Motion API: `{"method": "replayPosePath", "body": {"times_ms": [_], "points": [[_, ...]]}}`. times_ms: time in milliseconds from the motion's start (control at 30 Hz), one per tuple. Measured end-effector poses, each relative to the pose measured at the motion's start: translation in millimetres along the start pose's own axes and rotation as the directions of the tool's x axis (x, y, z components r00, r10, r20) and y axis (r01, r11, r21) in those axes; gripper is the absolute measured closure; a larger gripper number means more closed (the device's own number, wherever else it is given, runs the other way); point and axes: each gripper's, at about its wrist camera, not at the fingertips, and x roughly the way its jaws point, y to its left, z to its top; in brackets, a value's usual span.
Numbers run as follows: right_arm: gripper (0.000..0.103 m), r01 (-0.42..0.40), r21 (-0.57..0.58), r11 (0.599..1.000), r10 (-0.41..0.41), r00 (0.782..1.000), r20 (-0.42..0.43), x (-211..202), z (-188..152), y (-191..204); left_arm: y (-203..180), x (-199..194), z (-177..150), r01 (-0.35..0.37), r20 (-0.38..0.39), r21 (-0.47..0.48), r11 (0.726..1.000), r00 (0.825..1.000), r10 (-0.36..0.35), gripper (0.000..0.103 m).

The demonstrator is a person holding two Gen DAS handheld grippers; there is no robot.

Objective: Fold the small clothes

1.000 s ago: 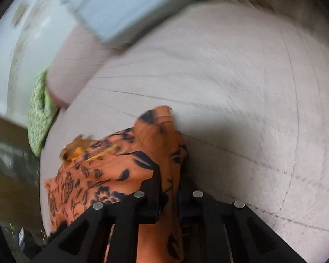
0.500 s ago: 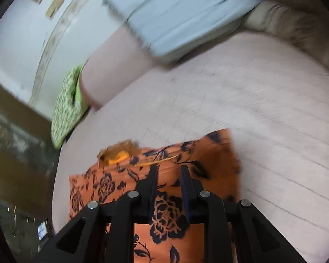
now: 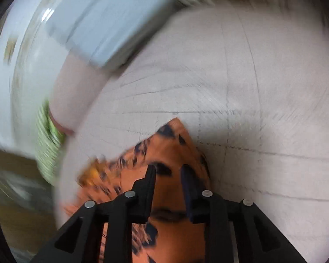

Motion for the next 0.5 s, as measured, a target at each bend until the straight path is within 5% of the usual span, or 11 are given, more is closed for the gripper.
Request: {"method": "replayPosePath", "body": {"times_ms": [33, 67, 100, 133, 300, 367, 467, 500], "points": [[0.071, -0.014, -0.047, 0.999, 0.014, 1.000, 0.009, -9, -11, 12, 10, -12, 2, -0.026, 0.036, -0.028, 0.999, 0.999, 0.027, 0.010], [0.057, -0.037, -0.088, 0.995, 0.039, 0.999, 0.021, -20, -25, 22, 22, -23, 2, -0.063, 0.055, -0.062, 0.996, 0.996, 0.066, 0.010], [0.032, -0.057, -0.131, 0.990, 0.062, 0.997, 0.035, -33, -43, 29, 38, -32, 1, -0.112, 0.055, -0.113, 0.987, 0.991, 0.119, 0.010], [0.026, -0.063, -0.162, 0.985, 0.074, 0.996, 0.059, -43, -58, 37, 56, -41, -2, -0.151, 0.044, -0.180, 0.972, 0.986, 0.162, 0.010], [0.026, -0.079, -0.254, 0.964, 0.113, 0.986, 0.122, -74, -124, 37, 140, -73, -35, -0.195, -0.033, -0.487, 0.852, 0.978, 0.205, 0.010], [0.026, -0.082, -0.267, 0.960, 0.119, 0.985, 0.126, -77, -134, 34, 148, -76, -43, -0.193, -0.057, -0.511, 0.837, 0.980, 0.191, 0.010], [0.026, -0.099, -0.285, 0.953, 0.139, 0.982, 0.126, -82, -151, 23, 148, -55, -50, -0.157, -0.130, -0.496, 0.854, 0.986, 0.106, 0.010], [0.026, -0.102, -0.284, 0.953, 0.142, 0.982, 0.124, -83, -155, 19, 150, -46, -51, -0.141, -0.159, -0.516, 0.845, 0.985, 0.067, 0.022]]}}
